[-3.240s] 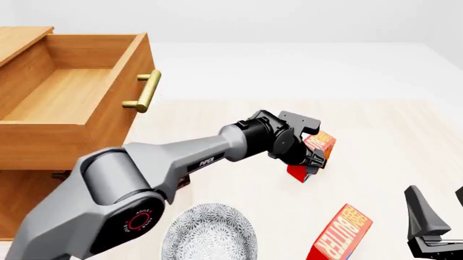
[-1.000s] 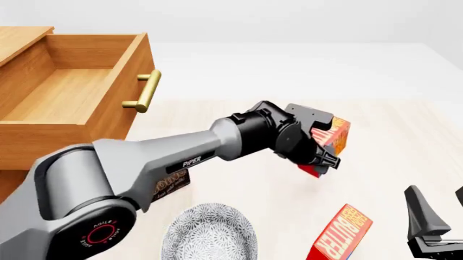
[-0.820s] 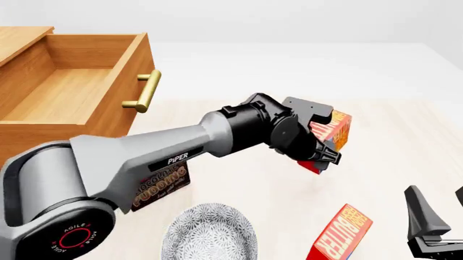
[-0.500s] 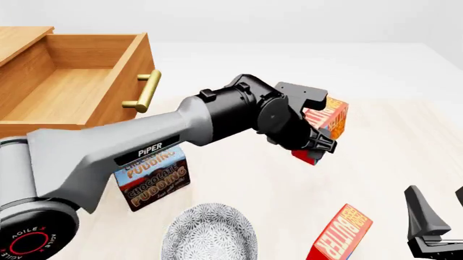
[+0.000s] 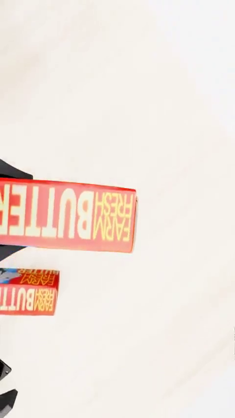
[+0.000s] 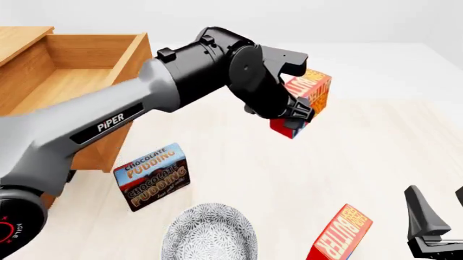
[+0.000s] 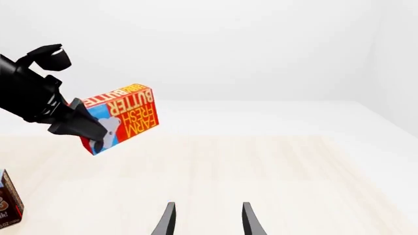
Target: Put the butter at the front in the top drawer of the cabinet and close it.
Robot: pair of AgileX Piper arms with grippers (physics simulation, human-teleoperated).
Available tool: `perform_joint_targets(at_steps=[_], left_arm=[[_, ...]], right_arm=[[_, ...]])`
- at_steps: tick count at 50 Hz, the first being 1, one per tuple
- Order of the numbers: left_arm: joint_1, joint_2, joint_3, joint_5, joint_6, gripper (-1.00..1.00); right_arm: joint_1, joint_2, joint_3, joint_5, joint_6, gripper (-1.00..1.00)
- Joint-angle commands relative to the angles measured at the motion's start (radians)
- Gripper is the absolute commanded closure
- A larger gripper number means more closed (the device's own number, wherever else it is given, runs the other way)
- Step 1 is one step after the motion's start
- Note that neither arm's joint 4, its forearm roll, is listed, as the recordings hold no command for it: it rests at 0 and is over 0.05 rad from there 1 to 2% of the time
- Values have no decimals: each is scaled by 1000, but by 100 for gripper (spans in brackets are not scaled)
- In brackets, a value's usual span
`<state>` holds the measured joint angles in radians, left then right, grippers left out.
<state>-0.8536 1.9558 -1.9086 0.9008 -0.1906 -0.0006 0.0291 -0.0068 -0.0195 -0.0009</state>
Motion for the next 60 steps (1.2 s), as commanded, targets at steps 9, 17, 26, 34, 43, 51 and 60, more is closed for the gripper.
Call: perform_joint_targets(at_steps=[9,17,26,34,43,51,60], left_arm=[[79,-56,-97,121,107,100],[108,-82,-102,137,133,100],[146,-113,-89,145,143,100],[173,-126,-97,162,153,100],[223,-165,-89,180,168,100],[253,-192,-72,187,176,100],[293,-218,-85,219,182,100]], right_arm=[[0,-11,2,9,1,-100],[0,-11,2,9,1,-100],[0,-11,2,9,0,-100],[0,-11,2,9,0,-100],[0,-11,2,9,0,-100],[0,-11,2,9,1,-100],[0,-12,2,9,0,-100]])
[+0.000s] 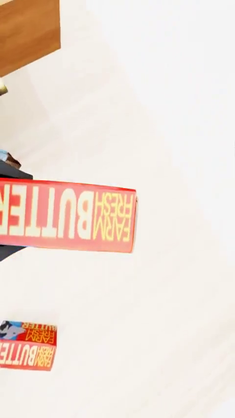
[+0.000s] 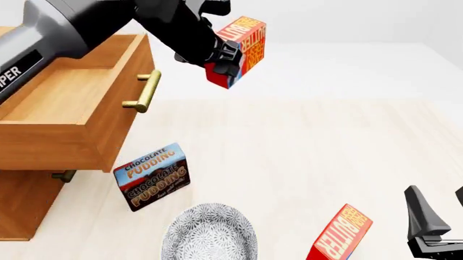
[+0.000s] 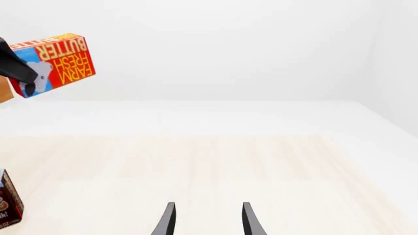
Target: Put the butter at the front in the top drawer of the cabinet and close it.
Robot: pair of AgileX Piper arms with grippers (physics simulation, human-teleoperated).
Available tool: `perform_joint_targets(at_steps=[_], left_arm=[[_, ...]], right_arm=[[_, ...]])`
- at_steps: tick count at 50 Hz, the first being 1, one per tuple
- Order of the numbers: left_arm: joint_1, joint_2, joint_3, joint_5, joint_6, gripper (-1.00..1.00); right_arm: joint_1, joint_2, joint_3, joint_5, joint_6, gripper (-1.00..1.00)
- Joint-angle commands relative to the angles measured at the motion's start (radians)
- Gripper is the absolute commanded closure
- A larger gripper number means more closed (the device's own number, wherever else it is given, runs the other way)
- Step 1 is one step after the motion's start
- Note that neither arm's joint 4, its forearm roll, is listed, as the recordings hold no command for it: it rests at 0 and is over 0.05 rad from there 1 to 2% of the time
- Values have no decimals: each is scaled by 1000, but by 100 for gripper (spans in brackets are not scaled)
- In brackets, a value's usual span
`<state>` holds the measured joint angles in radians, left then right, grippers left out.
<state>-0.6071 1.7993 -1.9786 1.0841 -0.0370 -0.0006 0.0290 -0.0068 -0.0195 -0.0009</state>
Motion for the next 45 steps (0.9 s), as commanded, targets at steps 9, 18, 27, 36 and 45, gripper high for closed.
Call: perform_joint_targets(at_steps=[9,18,27,36,45], left_arm=[[90,-75,-65,96,50,100],[128,-99,-79,133,62,100],[164,-140,-45,135,58,100],[208,-191,-19,135,67,100],[245,-236,27,136,63,100]], right_arm=[[0,-11,2,9,1,-100],[0,-12,2,9,0,-100],[0,-11,2,9,0,-100],[0,-11,2,9,0,-100],[0,-11,2,9,1,-100]])
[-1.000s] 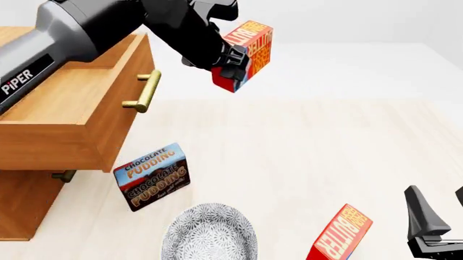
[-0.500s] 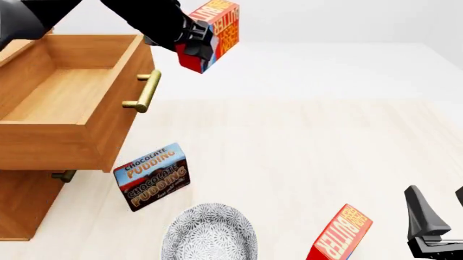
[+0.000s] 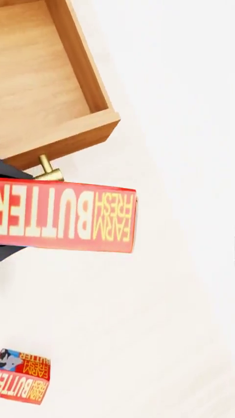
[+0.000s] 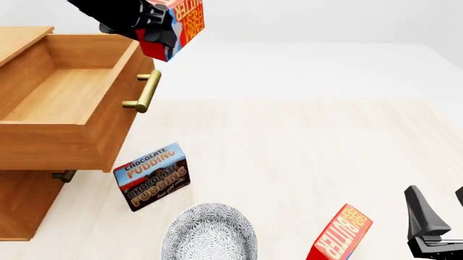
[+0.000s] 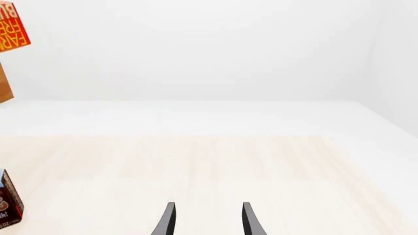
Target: Put the butter at the front in the top drawer of the cabinet and close it.
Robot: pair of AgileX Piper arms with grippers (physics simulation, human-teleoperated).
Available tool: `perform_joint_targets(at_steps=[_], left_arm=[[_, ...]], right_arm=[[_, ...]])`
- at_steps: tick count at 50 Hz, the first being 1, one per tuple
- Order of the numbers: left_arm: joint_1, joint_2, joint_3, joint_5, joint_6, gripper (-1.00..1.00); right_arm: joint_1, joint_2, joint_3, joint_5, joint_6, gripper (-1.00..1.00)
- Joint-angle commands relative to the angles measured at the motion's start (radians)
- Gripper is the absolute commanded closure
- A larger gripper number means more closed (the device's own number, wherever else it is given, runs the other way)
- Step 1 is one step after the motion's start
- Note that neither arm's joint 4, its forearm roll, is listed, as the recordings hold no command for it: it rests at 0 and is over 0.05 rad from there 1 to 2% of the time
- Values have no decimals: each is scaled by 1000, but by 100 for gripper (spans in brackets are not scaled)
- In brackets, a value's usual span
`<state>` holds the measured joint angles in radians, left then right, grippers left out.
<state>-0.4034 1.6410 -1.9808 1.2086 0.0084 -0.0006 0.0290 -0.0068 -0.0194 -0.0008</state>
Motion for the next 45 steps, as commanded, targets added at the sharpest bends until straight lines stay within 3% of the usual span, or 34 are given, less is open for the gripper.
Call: perform_joint_targets(at_steps=[1,45], left_arm=[[47,-83,33,11,19,100],[283,-341,261,11,7,100]], right_arm=[[0,-11,2,9,0,-100],[0,-12,2,9,1,-100]])
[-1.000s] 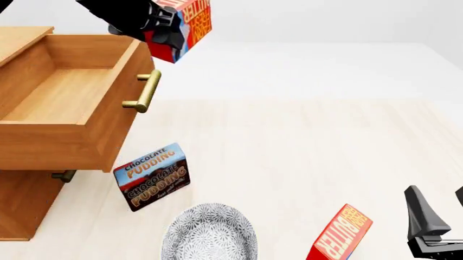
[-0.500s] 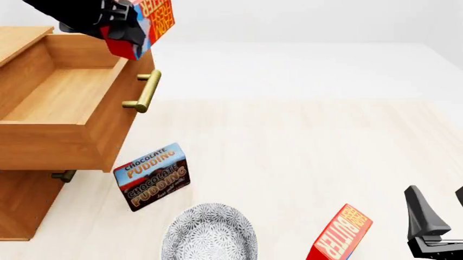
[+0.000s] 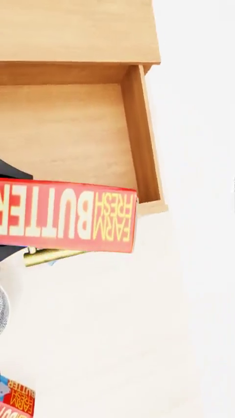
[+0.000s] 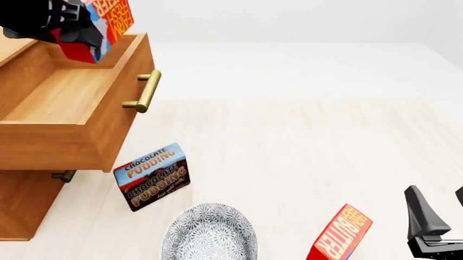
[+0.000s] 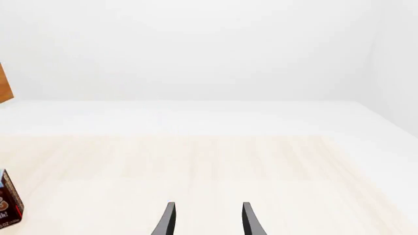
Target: Put the butter at the front in the top drawer of the cabinet and close it.
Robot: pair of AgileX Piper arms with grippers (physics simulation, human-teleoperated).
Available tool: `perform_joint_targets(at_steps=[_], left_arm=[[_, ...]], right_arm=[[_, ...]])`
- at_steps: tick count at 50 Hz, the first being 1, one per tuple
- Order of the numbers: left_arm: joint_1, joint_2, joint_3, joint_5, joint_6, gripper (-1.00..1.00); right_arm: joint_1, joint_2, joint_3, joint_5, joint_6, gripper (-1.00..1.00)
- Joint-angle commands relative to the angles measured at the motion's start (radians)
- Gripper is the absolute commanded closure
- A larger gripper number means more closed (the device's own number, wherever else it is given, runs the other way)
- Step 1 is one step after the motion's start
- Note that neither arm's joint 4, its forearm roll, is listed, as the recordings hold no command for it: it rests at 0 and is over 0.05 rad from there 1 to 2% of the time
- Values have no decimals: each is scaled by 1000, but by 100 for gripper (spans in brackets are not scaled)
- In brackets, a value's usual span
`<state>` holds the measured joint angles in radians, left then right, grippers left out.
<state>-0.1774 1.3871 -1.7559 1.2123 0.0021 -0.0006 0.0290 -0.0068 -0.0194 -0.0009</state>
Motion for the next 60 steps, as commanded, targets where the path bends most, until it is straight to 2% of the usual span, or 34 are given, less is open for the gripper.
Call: perform_joint_targets(at_steps=[1,25,41,53,55,56,60], left_arm=[[59,-89,40,8,11,100],[151,-178,133,8,-36,100],[172,-184,150,7,-66,100],[170,-194,259,-82,-86,100],[201,-198,284,-98,-60,100],[176,-194,292,-107,-80,100],[179,-194,324,-132,-87,100]], right_arm=[[0,-12,2,9,1,-100],[0,-11,2,9,1,-100],[-1,-4,1,2,0,-100],[-2,-22,5,16,1,-100],[-2,-23,5,18,1,-100],[-2,-24,5,18,1,-100],[-2,-25,5,19,0,-100]])
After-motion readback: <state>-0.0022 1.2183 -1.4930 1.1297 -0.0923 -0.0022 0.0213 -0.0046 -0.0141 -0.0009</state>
